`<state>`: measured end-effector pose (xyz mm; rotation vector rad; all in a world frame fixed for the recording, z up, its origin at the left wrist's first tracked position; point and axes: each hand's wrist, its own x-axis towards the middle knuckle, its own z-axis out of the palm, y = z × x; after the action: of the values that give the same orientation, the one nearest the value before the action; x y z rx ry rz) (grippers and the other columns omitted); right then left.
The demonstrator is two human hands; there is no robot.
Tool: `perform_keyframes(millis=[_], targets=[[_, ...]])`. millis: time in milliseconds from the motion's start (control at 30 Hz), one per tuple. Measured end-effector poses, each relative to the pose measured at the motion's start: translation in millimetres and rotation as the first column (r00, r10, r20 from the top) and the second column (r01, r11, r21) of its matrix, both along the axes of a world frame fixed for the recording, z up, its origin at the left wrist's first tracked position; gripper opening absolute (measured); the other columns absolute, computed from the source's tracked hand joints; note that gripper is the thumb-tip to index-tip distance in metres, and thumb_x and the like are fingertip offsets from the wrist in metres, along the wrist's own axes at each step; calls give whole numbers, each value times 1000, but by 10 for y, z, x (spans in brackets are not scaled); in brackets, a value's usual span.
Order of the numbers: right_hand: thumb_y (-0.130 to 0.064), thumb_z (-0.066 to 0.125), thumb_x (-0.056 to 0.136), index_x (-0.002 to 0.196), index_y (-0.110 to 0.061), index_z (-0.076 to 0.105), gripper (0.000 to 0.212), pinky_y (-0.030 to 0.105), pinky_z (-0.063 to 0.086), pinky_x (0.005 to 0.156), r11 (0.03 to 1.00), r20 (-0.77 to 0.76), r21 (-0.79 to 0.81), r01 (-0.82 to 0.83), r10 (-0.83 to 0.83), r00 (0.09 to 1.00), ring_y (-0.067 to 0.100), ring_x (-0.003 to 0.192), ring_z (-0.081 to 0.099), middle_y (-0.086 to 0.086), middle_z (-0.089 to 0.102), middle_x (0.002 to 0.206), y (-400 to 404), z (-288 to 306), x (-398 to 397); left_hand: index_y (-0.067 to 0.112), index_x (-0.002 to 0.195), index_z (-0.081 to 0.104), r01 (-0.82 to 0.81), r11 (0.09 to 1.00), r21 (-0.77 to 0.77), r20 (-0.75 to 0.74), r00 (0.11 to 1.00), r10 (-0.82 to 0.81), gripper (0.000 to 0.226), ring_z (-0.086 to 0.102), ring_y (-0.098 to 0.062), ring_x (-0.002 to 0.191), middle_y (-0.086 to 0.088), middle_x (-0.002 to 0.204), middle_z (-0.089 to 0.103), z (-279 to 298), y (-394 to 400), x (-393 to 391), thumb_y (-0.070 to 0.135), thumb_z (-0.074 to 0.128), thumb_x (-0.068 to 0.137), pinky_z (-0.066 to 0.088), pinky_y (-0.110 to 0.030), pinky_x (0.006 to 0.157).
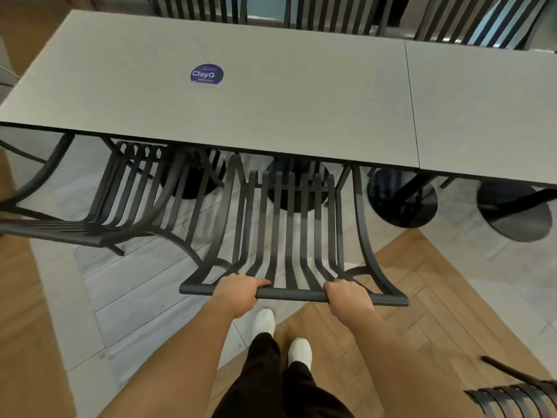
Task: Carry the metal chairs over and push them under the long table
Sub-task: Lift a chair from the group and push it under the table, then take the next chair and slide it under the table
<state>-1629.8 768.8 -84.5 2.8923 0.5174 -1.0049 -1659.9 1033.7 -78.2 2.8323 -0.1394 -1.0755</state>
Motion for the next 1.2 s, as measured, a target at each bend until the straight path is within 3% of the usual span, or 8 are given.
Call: perform_keyframes(millis=[267,533,700,800,933,1067,1200], targets=[[-13,54,100,122,-20,61,24,34,55,83,999,-1,8,34,-34,999,23,96,67,3,65,107,168,-28,367,54,148,39,42,999,14,-12,999,-42,57,63,-23,95,0,104,64,-34,200,498,21,45,102,56,-39,84],[-29,61,99,120,-24,61,22,33,53,90,989,-103,73,130,-123,987,17,98,62,-1,62,108,215,33,497,48,149,43,36,993,-115,-21,999,-39,48,63,-16,99,5,112,68,-97,282,618,44,52,102,54,-35,90],[-41,69,92,120,-28,62,32,33,53,91,963,-147,104,248,-232,962,15,99,60,-5,61,109,230,143,463,40,154,39,-27,980,-198,-190,982,-11,71,61,-17,112,4,127,64,-61,314,689,64,61,91,51,-38,100],[-46,67,92,118,-27,62,33,33,51,88,949,-137,110,294,-279,950,15,97,59,-5,60,107,171,258,407,39,156,34,-16,976,-216,-225,974,-34,90,58,-20,119,1,138,59,10,279,751,84,55,81,50,-39,102],[-52,61,94,123,-26,62,39,37,51,90,914,-79,132,384,-377,923,19,102,58,-1,61,113,46,396,261,35,157,33,55,972,-227,-159,983,-93,87,52,-23,132,-2,150,52,161,-1,813,86,37,87,47,-41,106],[-48,52,101,129,-25,60,38,38,50,92,823,-8,218,524,-535,845,22,113,58,-1,60,125,-155,568,23,31,152,43,228,947,-227,-28,970,-240,63,59,-23,119,-1,143,56,370,-524,848,67,38,101,52,-35,82],[-42,47,104,140,-26,53,41,39,48,99,736,83,261,625,-662,745,24,125,54,0,52,144,-548,718,-388,30,144,52,402,865,-300,178,915,-363,45,56,-19,118,4,127,60,519,-1173,748,51,43,105,50,-39,97]])
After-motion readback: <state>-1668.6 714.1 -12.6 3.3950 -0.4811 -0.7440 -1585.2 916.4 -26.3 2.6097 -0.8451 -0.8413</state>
